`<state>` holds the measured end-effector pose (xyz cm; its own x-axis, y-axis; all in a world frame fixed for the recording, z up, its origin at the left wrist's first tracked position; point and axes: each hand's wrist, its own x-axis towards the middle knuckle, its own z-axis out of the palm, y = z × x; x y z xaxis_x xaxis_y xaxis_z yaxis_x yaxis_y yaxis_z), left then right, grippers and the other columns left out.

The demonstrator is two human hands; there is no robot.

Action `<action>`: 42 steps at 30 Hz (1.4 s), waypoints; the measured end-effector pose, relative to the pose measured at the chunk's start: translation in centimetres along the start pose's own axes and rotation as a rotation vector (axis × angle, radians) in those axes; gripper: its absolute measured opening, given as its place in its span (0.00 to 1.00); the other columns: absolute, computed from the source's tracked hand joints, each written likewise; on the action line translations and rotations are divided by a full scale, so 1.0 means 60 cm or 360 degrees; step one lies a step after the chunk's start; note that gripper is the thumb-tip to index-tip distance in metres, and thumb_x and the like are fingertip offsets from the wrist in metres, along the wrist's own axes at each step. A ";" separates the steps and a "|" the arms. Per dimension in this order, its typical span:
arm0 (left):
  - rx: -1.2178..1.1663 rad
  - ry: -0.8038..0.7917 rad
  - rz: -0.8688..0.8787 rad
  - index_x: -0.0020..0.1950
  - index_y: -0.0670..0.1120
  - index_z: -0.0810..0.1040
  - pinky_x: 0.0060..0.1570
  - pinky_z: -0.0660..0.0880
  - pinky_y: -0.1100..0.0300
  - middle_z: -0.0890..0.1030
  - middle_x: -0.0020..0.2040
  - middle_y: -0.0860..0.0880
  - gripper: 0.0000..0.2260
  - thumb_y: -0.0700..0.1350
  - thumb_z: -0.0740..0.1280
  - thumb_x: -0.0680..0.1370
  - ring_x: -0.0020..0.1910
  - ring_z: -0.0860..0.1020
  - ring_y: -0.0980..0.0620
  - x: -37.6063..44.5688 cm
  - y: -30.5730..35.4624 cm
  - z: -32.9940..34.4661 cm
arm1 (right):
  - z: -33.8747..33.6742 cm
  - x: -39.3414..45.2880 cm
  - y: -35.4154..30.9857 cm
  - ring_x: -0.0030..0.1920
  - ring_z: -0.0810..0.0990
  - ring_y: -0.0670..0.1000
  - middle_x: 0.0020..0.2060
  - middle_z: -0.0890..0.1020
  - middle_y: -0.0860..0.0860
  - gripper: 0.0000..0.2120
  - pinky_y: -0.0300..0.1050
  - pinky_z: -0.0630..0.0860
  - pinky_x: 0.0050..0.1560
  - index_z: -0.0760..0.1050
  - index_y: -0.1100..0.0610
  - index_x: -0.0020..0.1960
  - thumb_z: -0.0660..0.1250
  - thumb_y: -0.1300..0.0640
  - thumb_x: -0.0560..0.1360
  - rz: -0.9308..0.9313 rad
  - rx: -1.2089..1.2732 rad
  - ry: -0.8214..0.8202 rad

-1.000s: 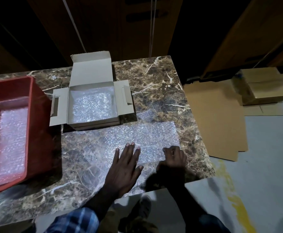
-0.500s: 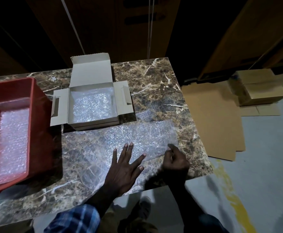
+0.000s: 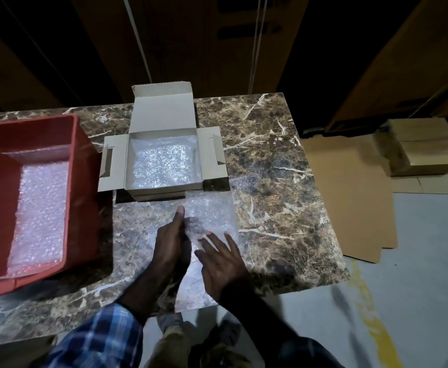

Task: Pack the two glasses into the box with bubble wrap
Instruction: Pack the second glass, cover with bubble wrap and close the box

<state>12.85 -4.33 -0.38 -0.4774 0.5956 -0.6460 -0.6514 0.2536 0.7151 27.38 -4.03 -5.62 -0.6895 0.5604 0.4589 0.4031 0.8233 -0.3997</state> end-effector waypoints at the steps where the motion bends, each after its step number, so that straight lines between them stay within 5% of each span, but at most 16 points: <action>1: 0.0060 0.0003 0.0011 0.45 0.37 0.81 0.29 0.71 0.61 0.78 0.33 0.43 0.13 0.47 0.70 0.79 0.29 0.75 0.48 0.005 0.001 -0.002 | 0.005 -0.003 0.000 0.71 0.73 0.58 0.64 0.79 0.57 0.13 0.65 0.68 0.68 0.79 0.59 0.58 0.62 0.64 0.76 -0.0020 0.0012 -0.0060; 4: 0.0532 0.0055 0.0250 0.36 0.37 0.79 0.33 0.70 0.59 0.76 0.30 0.43 0.11 0.40 0.74 0.76 0.30 0.74 0.49 0.021 -0.005 -0.014 | 0.013 -0.003 0.001 0.72 0.71 0.59 0.68 0.76 0.58 0.18 0.64 0.67 0.69 0.75 0.58 0.64 0.63 0.65 0.74 0.0016 0.0026 -0.0130; 9: 0.1153 0.0127 0.0588 0.37 0.45 0.81 0.33 0.71 0.62 0.82 0.30 0.50 0.10 0.43 0.72 0.78 0.27 0.76 0.56 0.039 -0.012 -0.036 | 0.015 -0.005 0.022 0.76 0.65 0.60 0.74 0.68 0.61 0.26 0.62 0.66 0.72 0.68 0.65 0.71 0.65 0.64 0.73 0.0363 -0.0082 -0.0041; 12: 0.1442 0.0181 0.0751 0.44 0.47 0.79 0.35 0.69 0.60 0.81 0.33 0.51 0.05 0.45 0.72 0.77 0.29 0.76 0.56 0.044 -0.017 -0.051 | 0.020 -0.020 0.037 0.76 0.64 0.59 0.75 0.66 0.60 0.25 0.58 0.69 0.70 0.68 0.65 0.74 0.57 0.64 0.76 0.0420 -0.0189 -0.0142; 15: 0.1623 0.0168 0.0840 0.59 0.49 0.73 0.33 0.65 0.66 0.79 0.37 0.53 0.14 0.43 0.72 0.77 0.32 0.76 0.60 0.035 -0.024 -0.065 | 0.025 -0.027 0.043 0.76 0.64 0.58 0.75 0.66 0.60 0.25 0.57 0.71 0.68 0.70 0.64 0.73 0.56 0.64 0.76 0.0540 -0.0260 -0.0227; 18: 0.1619 0.0091 0.1052 0.71 0.48 0.66 0.47 0.69 0.67 0.79 0.52 0.49 0.23 0.43 0.69 0.78 0.47 0.77 0.54 0.023 -0.027 -0.068 | 0.023 -0.022 0.037 0.74 0.67 0.59 0.74 0.69 0.60 0.27 0.58 0.70 0.69 0.73 0.64 0.70 0.58 0.60 0.72 0.0594 -0.0254 -0.0271; 22: 0.1994 0.0141 0.1560 0.73 0.40 0.67 0.69 0.66 0.47 0.69 0.71 0.40 0.21 0.43 0.61 0.80 0.69 0.67 0.43 0.012 -0.040 -0.051 | 0.017 0.006 0.039 0.75 0.66 0.59 0.74 0.69 0.61 0.25 0.59 0.60 0.75 0.75 0.63 0.69 0.58 0.55 0.74 0.0557 -0.0135 -0.0244; 30: 0.2604 -0.0309 0.1308 0.78 0.41 0.63 0.77 0.50 0.42 0.59 0.80 0.40 0.29 0.44 0.58 0.76 0.79 0.57 0.40 0.046 -0.073 -0.071 | 0.014 0.088 0.058 0.67 0.76 0.55 0.65 0.79 0.59 0.22 0.51 0.60 0.75 0.80 0.63 0.61 0.53 0.55 0.76 0.0708 0.0012 -0.0166; 36: 0.2810 -0.0420 0.1343 0.82 0.43 0.50 0.78 0.42 0.44 0.47 0.82 0.45 0.31 0.53 0.51 0.81 0.81 0.44 0.48 0.057 -0.076 -0.093 | 0.059 0.066 0.078 0.79 0.57 0.56 0.79 0.58 0.57 0.26 0.58 0.57 0.77 0.60 0.59 0.79 0.50 0.52 0.83 0.0496 -0.0306 -0.0618; 42: 0.3009 -0.0330 0.1310 0.82 0.44 0.45 0.77 0.43 0.39 0.44 0.82 0.48 0.34 0.62 0.49 0.83 0.81 0.42 0.51 0.056 -0.060 -0.118 | 0.034 0.036 0.109 0.80 0.49 0.52 0.81 0.51 0.54 0.34 0.56 0.49 0.79 0.51 0.58 0.81 0.45 0.37 0.83 0.0548 -0.0418 -0.0636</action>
<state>9.39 -8.64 -7.01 -0.1294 0.9775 -0.1666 0.9713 0.1588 0.1771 27.33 2.39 -8.87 -0.6450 0.7640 -0.0175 0.7446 0.6231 -0.2392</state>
